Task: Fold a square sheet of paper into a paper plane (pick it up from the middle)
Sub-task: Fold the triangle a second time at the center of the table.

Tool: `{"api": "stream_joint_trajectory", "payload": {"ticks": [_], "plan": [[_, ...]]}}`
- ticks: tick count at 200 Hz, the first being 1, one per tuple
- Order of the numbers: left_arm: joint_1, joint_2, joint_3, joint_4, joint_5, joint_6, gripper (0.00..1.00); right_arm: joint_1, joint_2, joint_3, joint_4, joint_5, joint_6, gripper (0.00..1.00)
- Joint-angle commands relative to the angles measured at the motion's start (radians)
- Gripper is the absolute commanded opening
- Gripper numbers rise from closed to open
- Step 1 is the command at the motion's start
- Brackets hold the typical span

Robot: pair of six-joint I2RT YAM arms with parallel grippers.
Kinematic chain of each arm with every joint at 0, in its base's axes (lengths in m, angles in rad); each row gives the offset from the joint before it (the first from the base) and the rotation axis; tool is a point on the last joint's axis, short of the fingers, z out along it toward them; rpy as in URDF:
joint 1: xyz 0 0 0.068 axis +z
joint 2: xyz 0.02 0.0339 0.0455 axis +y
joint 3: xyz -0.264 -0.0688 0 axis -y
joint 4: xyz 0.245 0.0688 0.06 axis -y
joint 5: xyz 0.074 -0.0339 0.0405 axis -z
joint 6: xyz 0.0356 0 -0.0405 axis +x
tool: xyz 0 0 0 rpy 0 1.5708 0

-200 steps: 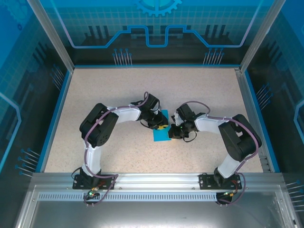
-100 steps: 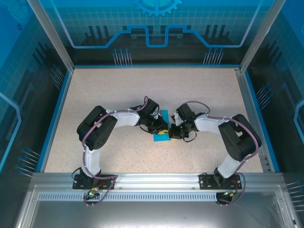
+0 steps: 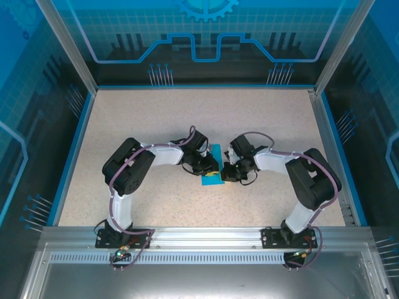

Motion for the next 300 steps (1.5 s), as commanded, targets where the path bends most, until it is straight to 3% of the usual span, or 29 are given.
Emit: {"api": "stream_joint_trajectory", "payload": {"ticks": [1, 128, 213, 260, 300], "plan": [[0.026, 0.031, 0.012, -0.044, -0.065, 0.057, 0.19, 0.009, 0.061, -0.021, -0.125, 0.172, -0.008, 0.06], [0.175, 0.006, 0.035, -0.092, -0.092, 0.144, 0.19, 0.01, 0.072, -0.01, -0.15, 0.208, 0.014, 0.06], [0.089, -0.167, -0.011, -0.027, -0.075, 0.101, 0.2, 0.011, 0.077, -0.013, -0.142, 0.195, 0.023, 0.06], [0.04, -0.111, -0.054, 0.042, -0.008, 0.04, 0.18, 0.01, 0.081, -0.014, -0.144, 0.194, 0.019, 0.06], [0.035, -0.056, -0.019, -0.024, -0.022, 0.053, 0.17, 0.007, 0.082, -0.017, -0.146, 0.195, 0.019, 0.06]]}}
